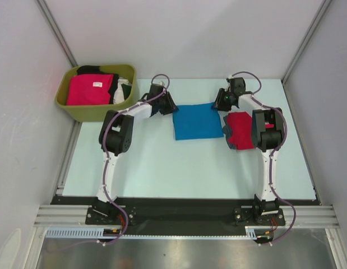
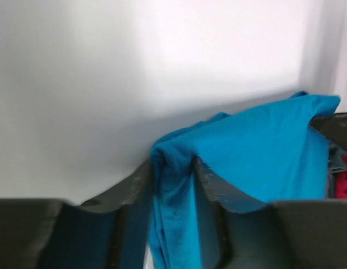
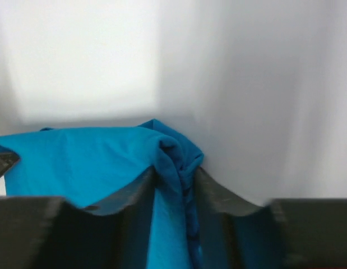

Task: Fold and stack the t-shirts
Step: Neatly place the folded tshirt to the corner

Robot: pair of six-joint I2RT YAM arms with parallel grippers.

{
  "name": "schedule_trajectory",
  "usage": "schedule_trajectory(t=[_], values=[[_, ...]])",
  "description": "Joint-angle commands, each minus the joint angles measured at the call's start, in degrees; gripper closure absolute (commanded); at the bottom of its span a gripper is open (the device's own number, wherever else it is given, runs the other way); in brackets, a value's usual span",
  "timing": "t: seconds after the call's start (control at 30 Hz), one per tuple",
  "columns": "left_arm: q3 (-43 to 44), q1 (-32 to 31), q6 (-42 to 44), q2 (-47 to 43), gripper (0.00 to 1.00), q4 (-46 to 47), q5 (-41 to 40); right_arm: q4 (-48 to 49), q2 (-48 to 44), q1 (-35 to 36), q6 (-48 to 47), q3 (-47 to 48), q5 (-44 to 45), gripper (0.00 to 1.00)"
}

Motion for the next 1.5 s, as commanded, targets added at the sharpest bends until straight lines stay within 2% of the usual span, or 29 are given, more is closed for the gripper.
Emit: schedule_trajectory(t=[0.0, 0.07, 0.1, 0.13, 0.2, 0.3, 0.53, 0.77, 0.9, 1.0, 1.17, 1.27, 1.37, 1.47], values=[[2.42, -0.67, -1.81, 3.04, 0.64, -0.64, -2.38, -2.01, 3.10, 1.34, -0.32, 4.30, 0.04, 0.65], [3.21, -0.58, -2.34, 3.84, 0.78, 0.24, -2.29, -2.19, 3.46, 1.69, -0.32, 5.01, -0.66, 0.81], [4.17, -0.76, -2.34, 4.36, 0.95, 0.24, -2.12, -2.19, 3.37, 2.04, -0.41, 5.36, -0.83, 0.89], [4.27, -0.76, -2.34, 4.19, 1.00, 0.50, -1.86, -2.02, 3.03, 2.22, -0.50, 5.45, -0.92, 1.00], [2.44, -1.02, -1.56, 2.88, 1.00, 1.90, -1.94, -1.49, 1.97, 2.31, -0.41, 4.15, -1.62, 1.00], [-4.31, -2.16, 1.25, -4.57, 1.00, 4.28, -4.57, 1.23, -3.20, 2.31, 0.29, 0.63, -3.29, 1.00], [-15.76, -4.97, 4.77, -21.63, 1.00, 4.29, -6.51, 8.87, -22.27, 3.19, 4.85, -16.85, -5.49, 1.00], [-26.48, -11.38, 4.42, -34.38, 1.00, 5.69, -6.86, 6.60, -40.99, 1.97, 7.76, -32.06, -0.39, 1.00], [-28.16, -17.52, 4.86, -39.83, 1.00, 3.94, -9.14, 5.55, -52.07, -0.93, 7.77, -40.41, -0.48, 1.00], [-28.69, -22.79, 6.18, -44.93, 1.00, 2.27, -12.31, 0.64, -60.41, -1.90, 6.19, -42.18, 2.49, 1.00], [-27.73, -28.70, 5.13, -48.97, 1.00, 3.06, -10.82, -7.37, -71.91, -6.03, 5.65, -43.32, 12.95, 1.00], [-25.44, -32.74, 6.09, -49.77, 1.00, 1.39, -11.61, -10.01, -76.76, -8.22, 5.22, -43.33, 16.39, 1.00], [-22.72, -36.34, 7.40, -50.91, 1.00, -2.65, -15.56, -13.08, -78.01, -9.72, 4.34, -42.10, 14.55, 1.00], [-24.03, -37.49, 6.62, -52.23, 1.00, 1.02, -14.60, -14.76, -78.54, -10.34, 4.16, -41.92, 17.17, 1.00]])
